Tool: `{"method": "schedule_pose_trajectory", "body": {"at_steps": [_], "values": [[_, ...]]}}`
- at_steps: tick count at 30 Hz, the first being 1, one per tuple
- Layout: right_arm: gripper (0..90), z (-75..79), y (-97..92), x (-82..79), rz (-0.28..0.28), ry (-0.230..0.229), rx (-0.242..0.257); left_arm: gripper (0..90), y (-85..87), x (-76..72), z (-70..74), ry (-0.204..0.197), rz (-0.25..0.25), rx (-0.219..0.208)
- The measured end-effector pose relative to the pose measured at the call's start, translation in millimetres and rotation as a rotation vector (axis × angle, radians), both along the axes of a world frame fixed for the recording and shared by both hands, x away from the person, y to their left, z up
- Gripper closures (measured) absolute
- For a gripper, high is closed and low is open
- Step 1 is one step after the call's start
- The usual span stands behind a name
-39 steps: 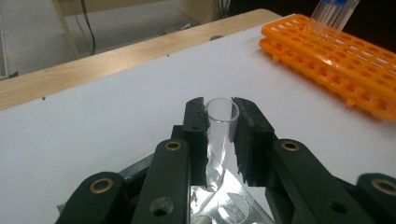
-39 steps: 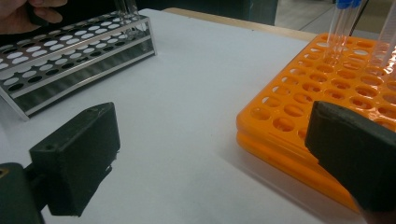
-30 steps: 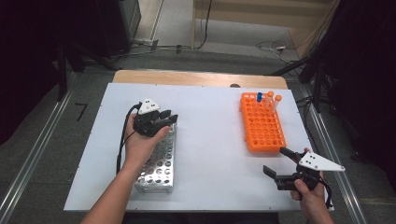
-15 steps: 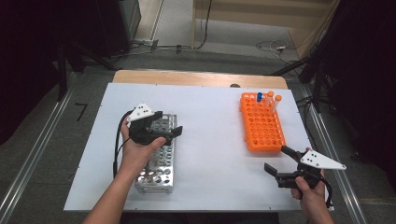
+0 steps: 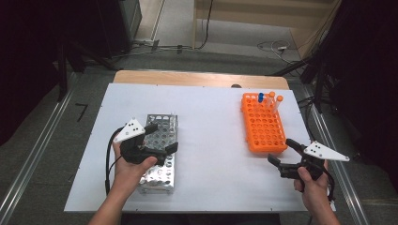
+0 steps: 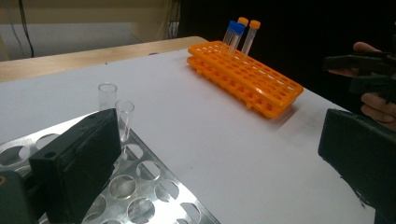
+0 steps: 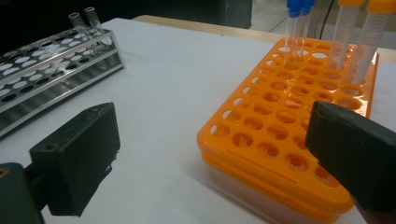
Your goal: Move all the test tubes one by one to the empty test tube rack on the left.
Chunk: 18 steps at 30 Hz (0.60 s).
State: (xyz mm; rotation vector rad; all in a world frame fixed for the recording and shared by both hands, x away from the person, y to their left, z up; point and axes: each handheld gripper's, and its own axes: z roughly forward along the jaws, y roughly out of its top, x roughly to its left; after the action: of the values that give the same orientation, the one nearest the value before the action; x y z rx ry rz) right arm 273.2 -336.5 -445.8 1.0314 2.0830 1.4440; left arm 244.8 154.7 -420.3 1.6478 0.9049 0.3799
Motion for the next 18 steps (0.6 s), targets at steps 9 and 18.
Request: {"method": "schedule_pose_trajectory", "body": {"at_steps": [9, 18], "values": [[1.6, 7.3, -3.0, 21.8, -0.035, -0.002, -0.011, 0.0, 13.0, -13.3, -5.0, -0.013, 0.034, -0.024], [1.6, 13.9, -5.2, 53.4, -0.067, 0.016, -0.006, 0.0, 18.1, -15.9, -9.2, -0.005, 0.045, -0.030]]}}
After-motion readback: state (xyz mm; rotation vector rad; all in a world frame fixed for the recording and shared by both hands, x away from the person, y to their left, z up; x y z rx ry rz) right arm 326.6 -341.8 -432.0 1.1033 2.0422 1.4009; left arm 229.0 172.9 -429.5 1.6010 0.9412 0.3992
